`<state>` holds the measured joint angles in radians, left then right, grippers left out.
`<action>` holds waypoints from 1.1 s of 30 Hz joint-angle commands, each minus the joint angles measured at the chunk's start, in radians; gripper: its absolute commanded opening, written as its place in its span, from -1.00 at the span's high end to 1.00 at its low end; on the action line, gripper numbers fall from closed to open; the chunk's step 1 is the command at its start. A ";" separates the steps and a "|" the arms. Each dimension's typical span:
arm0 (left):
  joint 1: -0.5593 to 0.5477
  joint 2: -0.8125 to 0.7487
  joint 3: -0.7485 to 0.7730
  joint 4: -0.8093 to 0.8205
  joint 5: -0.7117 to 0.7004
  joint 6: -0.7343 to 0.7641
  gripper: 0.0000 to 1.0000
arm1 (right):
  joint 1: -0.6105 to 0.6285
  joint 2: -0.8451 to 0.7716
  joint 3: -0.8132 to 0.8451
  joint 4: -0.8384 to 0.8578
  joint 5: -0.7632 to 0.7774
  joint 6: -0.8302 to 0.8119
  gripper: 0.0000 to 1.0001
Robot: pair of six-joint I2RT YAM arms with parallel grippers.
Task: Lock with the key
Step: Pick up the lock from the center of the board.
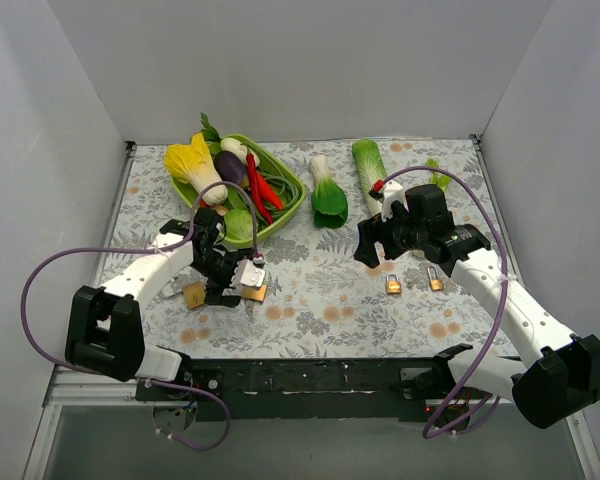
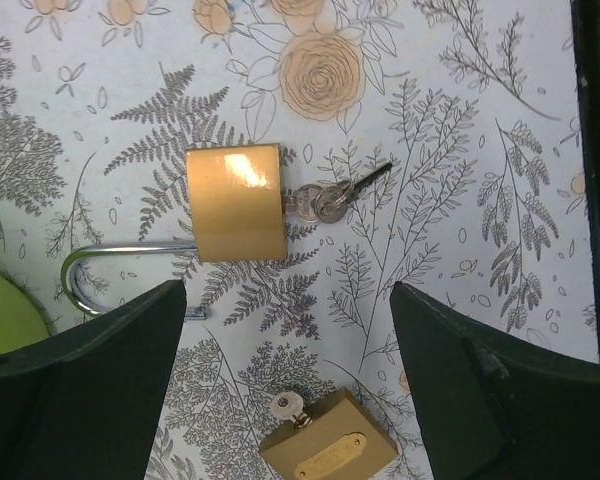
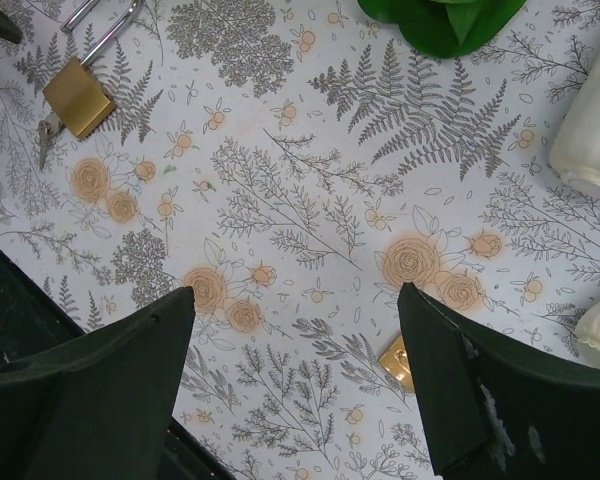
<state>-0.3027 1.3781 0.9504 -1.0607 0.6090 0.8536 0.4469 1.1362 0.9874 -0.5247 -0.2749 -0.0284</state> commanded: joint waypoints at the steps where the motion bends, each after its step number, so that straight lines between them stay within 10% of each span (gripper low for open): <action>1: -0.019 0.012 -0.032 0.086 -0.017 0.164 -0.60 | -0.007 -0.007 0.045 0.009 -0.041 -0.011 -0.79; 33: -0.092 0.263 -0.004 0.196 -0.015 0.125 -0.13 | -0.016 0.060 0.097 0.011 -0.043 0.015 -0.77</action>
<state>-0.3885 1.6421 0.9314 -0.8886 0.5846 0.9836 0.4377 1.1931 1.0382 -0.5262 -0.3061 -0.0223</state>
